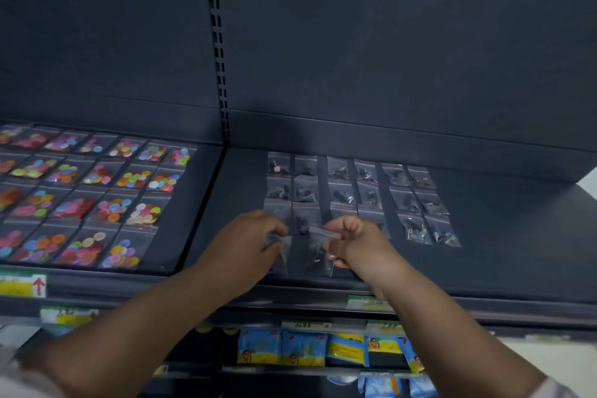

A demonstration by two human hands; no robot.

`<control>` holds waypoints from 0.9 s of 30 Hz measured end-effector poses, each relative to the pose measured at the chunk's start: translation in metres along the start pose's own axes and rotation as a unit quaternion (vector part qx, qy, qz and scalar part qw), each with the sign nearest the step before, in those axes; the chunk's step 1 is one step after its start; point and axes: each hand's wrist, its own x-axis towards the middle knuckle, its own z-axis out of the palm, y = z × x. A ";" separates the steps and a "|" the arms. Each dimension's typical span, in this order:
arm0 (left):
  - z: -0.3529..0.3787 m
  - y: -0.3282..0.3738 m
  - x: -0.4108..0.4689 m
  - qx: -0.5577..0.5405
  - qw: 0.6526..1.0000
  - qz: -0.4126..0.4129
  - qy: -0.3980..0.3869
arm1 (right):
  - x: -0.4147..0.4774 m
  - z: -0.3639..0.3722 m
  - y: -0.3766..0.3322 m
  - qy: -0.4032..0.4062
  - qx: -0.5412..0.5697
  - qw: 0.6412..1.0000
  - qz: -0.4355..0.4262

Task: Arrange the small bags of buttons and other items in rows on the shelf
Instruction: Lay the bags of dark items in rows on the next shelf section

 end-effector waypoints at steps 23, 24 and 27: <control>0.015 -0.016 -0.002 0.072 0.997 0.003 -0.042 | 0.002 0.007 0.016 -0.008 -0.370 0.890 -0.268; 0.016 -0.016 -0.002 0.076 0.996 0.002 -0.043 | 0.001 0.008 0.015 -0.010 -0.373 0.887 -0.274; 0.017 -0.015 -0.001 0.082 0.996 0.003 -0.043 | 0.002 0.008 0.016 -0.010 -0.379 0.879 -0.290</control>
